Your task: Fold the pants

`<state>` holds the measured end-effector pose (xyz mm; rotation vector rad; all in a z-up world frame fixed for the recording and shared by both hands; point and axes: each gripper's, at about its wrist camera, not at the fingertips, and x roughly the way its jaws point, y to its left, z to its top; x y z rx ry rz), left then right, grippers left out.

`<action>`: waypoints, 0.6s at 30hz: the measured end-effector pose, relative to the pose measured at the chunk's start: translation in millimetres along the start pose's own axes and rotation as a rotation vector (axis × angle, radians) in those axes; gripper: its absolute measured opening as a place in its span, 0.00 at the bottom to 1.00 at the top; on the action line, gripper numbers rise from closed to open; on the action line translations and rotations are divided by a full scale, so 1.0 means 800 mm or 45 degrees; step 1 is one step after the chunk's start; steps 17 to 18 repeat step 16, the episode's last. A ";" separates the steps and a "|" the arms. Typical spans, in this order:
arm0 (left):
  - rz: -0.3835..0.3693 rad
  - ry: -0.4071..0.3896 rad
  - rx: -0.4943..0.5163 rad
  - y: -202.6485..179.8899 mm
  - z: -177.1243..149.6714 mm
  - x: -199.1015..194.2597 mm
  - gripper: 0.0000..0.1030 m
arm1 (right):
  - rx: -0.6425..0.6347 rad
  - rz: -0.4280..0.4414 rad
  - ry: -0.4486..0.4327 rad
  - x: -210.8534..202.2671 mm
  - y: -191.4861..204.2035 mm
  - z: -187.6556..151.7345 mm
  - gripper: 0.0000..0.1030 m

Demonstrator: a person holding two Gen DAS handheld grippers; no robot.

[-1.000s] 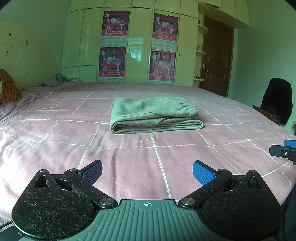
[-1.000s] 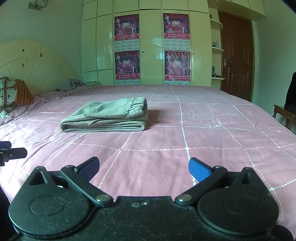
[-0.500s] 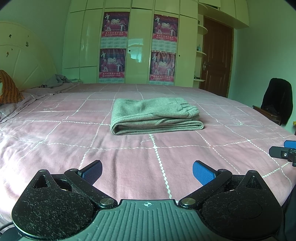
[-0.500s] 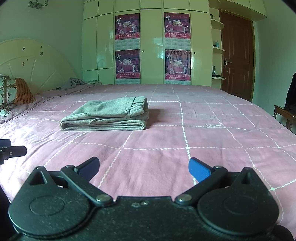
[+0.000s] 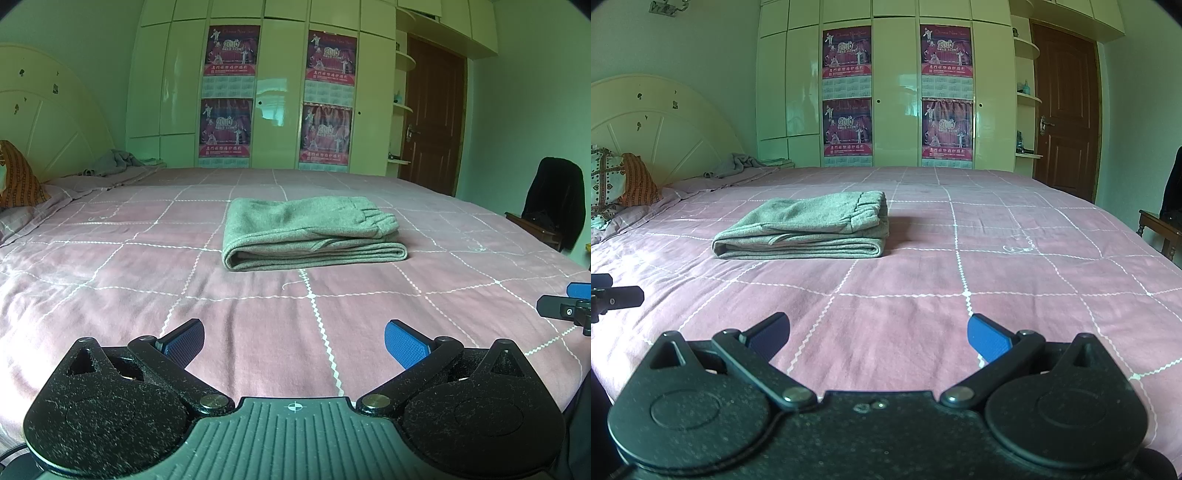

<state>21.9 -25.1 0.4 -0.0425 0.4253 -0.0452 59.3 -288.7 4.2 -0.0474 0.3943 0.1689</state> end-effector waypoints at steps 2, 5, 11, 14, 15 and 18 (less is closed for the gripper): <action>0.001 -0.001 0.001 0.000 0.000 0.000 1.00 | 0.000 0.000 -0.001 0.000 0.000 0.000 1.00; 0.001 -0.002 0.004 0.001 0.000 0.000 1.00 | 0.000 -0.001 0.000 0.000 0.000 0.000 1.00; -0.025 -0.030 0.031 -0.002 0.003 -0.004 0.99 | -0.003 0.002 0.001 0.000 -0.001 0.000 1.00; -0.005 -0.073 0.046 -0.002 0.004 -0.009 0.99 | -0.003 0.001 0.001 0.000 -0.001 0.000 1.00; -0.004 -0.077 0.045 -0.002 0.004 -0.009 0.99 | -0.003 0.001 0.001 0.000 -0.001 0.000 1.00; -0.008 -0.071 0.039 -0.001 0.004 -0.009 0.99 | -0.002 0.002 0.000 0.000 -0.001 0.000 1.00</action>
